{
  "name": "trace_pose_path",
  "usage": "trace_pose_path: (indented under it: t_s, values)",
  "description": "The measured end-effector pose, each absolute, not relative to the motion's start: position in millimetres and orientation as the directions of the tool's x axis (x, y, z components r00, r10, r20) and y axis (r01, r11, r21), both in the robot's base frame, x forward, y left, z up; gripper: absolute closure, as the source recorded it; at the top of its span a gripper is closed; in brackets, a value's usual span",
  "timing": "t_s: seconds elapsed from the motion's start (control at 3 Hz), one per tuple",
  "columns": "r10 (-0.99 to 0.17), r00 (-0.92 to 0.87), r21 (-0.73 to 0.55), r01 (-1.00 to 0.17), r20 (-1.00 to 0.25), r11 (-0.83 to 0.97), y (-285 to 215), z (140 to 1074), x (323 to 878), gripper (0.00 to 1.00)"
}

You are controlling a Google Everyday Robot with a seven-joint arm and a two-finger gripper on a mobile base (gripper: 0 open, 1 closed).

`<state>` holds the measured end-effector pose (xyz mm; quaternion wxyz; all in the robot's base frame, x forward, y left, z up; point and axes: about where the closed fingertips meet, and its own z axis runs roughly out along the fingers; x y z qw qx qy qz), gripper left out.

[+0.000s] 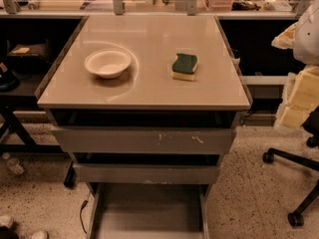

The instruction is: Place sponge into bottom drawer

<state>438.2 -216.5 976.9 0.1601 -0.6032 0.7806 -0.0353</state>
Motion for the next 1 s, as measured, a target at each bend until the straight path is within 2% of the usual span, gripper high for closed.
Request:
trace_pose_path:
  t_s: [0.67, 1.0]
  values:
    - [-0.96, -0.208, -0.281, -0.925, -0.188, 0.256, -212, 979, 447, 0.0]
    - [-0.969, -0.195, -0.305, -0.923, -0.152, 0.234, -207, 978, 474, 0.0]
